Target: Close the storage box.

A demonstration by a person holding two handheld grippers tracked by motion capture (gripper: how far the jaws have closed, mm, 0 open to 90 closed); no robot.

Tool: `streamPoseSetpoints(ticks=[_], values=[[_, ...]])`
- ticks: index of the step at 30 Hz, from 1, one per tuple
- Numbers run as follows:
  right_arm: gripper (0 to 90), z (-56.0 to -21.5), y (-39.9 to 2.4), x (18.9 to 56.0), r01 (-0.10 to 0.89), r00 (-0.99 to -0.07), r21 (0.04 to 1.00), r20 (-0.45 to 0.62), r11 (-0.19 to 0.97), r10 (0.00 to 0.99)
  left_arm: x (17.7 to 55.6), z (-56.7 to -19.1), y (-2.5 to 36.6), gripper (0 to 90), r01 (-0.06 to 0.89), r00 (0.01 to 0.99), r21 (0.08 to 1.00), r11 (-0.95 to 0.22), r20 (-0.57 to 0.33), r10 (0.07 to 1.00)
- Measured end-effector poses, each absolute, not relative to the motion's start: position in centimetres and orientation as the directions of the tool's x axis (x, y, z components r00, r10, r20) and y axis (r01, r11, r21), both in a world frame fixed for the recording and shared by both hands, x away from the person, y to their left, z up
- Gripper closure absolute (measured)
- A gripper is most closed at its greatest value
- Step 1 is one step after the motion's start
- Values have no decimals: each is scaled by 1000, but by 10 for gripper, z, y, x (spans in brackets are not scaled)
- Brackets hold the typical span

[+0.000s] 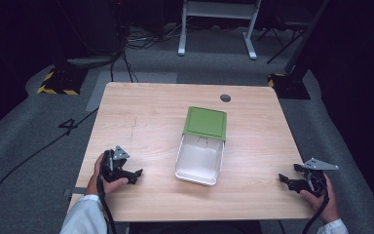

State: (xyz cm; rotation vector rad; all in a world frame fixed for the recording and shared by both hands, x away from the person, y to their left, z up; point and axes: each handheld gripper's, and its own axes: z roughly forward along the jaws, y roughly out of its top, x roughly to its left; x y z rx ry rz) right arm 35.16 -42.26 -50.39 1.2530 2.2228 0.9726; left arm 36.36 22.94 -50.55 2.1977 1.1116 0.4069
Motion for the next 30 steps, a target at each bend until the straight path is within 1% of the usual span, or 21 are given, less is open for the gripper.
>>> streamPoseSetpoints(ticks=[4, 9, 10, 11, 12, 14, 15, 18, 19, 27, 30], values=[[152, -504, -422, 352, 569, -523, 739, -12, 359, 852, 364, -505, 229, 2, 607, 595, 661, -442, -10, 803], [160, -500, -419, 351, 542, -539, 744, -50, 392, 841, 363, -506, 229, 2, 608, 592, 662, -438, -11, 806], [181, -494, -417, 351, 532, -558, 761, -14, 371, 830, 363, -506, 229, 3, 606, 590, 664, -438, -6, 808], [181, -494, -417, 351, 532, -558, 761, -14, 371, 830, 363, -506, 229, 3, 606, 590, 664, -438, -6, 808], [182, -484, -410, 351, 502, -588, 785, 1, 364, 809, 363, -506, 229, 3, 607, 589, 664, -436, -7, 808], [181, -479, -405, 352, 485, -606, 793, 0, 369, 795, 363, -506, 229, 3, 607, 589, 664, -437, -7, 808], [181, -468, -392, 353, 454, -644, 797, -14, 397, 764, 363, -506, 229, 3, 607, 589, 664, -437, -7, 808], [185, -458, -379, 354, 422, -680, 804, -26, 419, 733, 363, -506, 229, 3, 606, 590, 664, -438, -5, 808], [190, -451, -370, 356, 402, -712, 811, -17, 426, 702, 363, -506, 229, 3, 606, 590, 664, -438, -5, 808], [194, -423, -341, 361, 335, -789, 836, -4, 435, 615, 363, -506, 229, 3, 607, 588, 664, -436, -7, 809], [195, -407, -317, 362, 278, -830, 836, -38, 472, 556, 363, -506, 229, 3, 607, 589, 664, -436, -7, 808]])
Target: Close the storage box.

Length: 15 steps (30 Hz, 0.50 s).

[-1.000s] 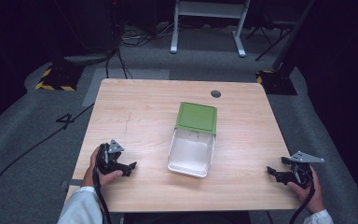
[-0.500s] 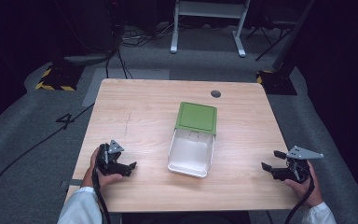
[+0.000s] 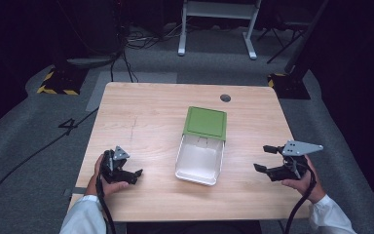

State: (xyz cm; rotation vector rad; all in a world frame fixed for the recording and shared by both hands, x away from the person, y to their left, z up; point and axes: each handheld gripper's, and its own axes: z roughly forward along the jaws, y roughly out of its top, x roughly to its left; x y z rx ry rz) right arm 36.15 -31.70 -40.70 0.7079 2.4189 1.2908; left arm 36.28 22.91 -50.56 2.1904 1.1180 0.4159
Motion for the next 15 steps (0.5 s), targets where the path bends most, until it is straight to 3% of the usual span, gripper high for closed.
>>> streamPoseSetpoints(ticks=[15], values=[[225, -385, -232, 360, 164, -917, 820, -77, 548, 390, 362, -506, 229, 4, 606, 589, 664, -438, -5, 808]])
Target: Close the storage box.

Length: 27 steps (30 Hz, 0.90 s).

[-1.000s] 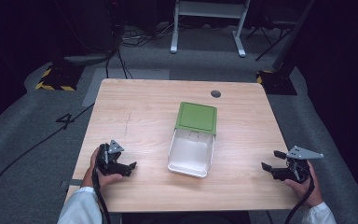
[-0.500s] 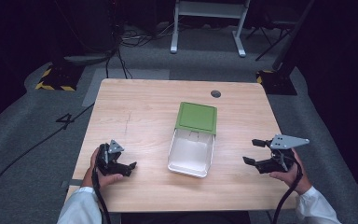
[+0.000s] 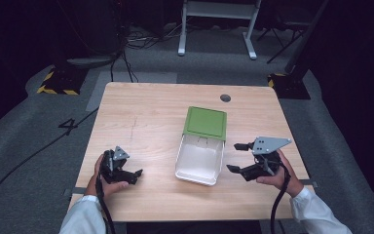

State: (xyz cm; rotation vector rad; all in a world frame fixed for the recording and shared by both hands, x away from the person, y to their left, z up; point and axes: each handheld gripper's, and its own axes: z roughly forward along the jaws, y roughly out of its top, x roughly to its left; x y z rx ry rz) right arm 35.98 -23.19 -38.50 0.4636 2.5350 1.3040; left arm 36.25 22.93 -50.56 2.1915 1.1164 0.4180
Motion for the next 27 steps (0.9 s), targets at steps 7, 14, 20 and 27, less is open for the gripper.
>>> streamPoseSetpoints(ticks=[7, 14, 20, 27], values=[[231, -386, -204, 354, 129, -937, 811, -88, 570, 338, 363, -505, 229, 3, 606, 591, 663, -440, -5, 807], [227, -388, -188, 352, 112, -948, 810, -87, 576, 307, 363, -506, 229, 3, 606, 591, 663, -440, -6, 806], [227, -392, -165, 348, 83, -958, 792, -104, 604, 268, 362, -506, 229, 3, 606, 590, 665, -437, -7, 807], [223, -408, -144, 343, 81, -970, 745, -93, 662, 225, 361, -505, 230, 3, 609, 591, 661, -438, -10, 807]])
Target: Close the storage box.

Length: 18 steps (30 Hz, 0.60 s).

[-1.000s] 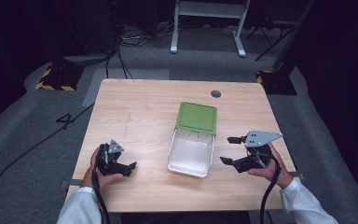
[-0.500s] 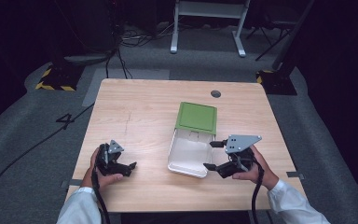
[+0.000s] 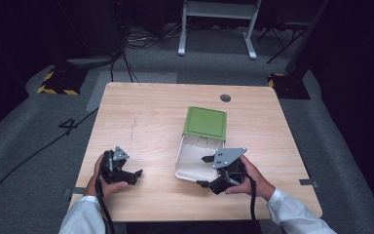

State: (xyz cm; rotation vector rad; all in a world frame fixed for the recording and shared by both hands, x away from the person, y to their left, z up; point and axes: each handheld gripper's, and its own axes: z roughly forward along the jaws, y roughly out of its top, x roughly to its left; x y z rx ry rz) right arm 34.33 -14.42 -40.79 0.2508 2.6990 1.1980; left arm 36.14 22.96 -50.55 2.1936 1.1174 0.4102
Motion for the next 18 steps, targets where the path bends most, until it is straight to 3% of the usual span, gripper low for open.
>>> streamPoseSetpoints(ticks=[7, 18], values=[[252, -428, -132, 338, 66, -971, 694, -121, 717, 207, 361, -506, 230, 3, 608, 592, 662, -438, -9, 806], [340, -426, -133, 332, 64, -974, 705, -110, 706, 198, 361, -506, 230, 3, 607, 592, 663, -439, -9, 806]])
